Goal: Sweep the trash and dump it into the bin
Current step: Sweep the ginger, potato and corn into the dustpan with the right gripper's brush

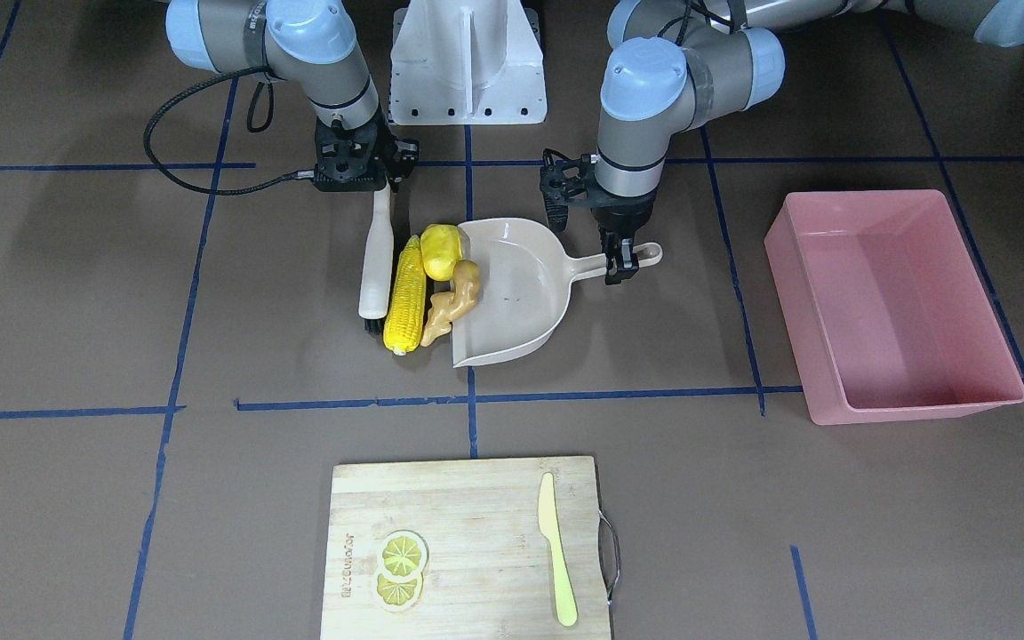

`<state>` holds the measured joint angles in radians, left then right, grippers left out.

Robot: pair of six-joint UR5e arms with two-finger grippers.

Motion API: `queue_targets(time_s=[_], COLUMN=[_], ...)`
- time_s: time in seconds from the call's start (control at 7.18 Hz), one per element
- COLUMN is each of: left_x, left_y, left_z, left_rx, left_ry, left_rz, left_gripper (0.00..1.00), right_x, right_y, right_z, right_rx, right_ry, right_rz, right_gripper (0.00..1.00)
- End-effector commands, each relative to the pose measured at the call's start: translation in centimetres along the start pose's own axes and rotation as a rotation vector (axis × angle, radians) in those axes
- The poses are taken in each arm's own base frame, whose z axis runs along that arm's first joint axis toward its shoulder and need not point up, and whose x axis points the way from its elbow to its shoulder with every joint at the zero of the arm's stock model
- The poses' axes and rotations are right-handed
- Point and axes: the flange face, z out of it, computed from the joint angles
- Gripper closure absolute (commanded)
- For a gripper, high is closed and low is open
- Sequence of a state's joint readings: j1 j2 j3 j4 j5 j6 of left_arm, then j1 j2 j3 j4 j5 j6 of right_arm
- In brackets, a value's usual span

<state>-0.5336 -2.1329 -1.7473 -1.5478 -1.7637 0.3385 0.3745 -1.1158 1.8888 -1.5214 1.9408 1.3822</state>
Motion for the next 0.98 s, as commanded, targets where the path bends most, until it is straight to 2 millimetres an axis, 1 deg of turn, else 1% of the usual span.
queue_targets(time_s=[0.0,0.14,0.28,0.42,0.56,0.7,0.84], left_x=[-0.4,-0.4,-0.5,-0.4,-0.5,-0.4,-0.4], left_y=[-2.1,-3.6,-4.7,-4.7,-4.7,-4.6,-4.6], left_z=[-0.7,-0.4,-0.1,0.1,0.1,0.2,-0.1], left_rx=[-0.009,-0.01,-0.014,-0.017,-0.011,-0.005,0.026], left_ry=[-0.002,0.002,0.005,0.007,0.006,0.006,-0.003], left_rz=[-0.001,-0.016,-0.026,-0.029,-0.039,-0.039,-0.034], left_gripper=[0.92,0.92,0.91,0.91,0.91,0.91,0.91], right_x=[-1.4,-3.0,-3.5,-4.5,-5.0,-5.1,-4.7], right_y=[-0.1,-0.1,0.0,0.0,0.0,0.2,0.2], right_z=[-0.3,-1.2,-1.4,-1.9,-2.1,-2.6,-2.9], right_rx=[0.003,0.008,0.007,0.009,0.011,0.005,0.006], right_ry=[-0.024,-0.048,-0.056,-0.07,-0.077,-0.084,-0.082], right_rz=[-0.011,-0.019,-0.023,-0.029,-0.032,-0.035,-0.03], right_gripper=[1.0,1.0,1.0,1.0,1.0,1.0,1.0])
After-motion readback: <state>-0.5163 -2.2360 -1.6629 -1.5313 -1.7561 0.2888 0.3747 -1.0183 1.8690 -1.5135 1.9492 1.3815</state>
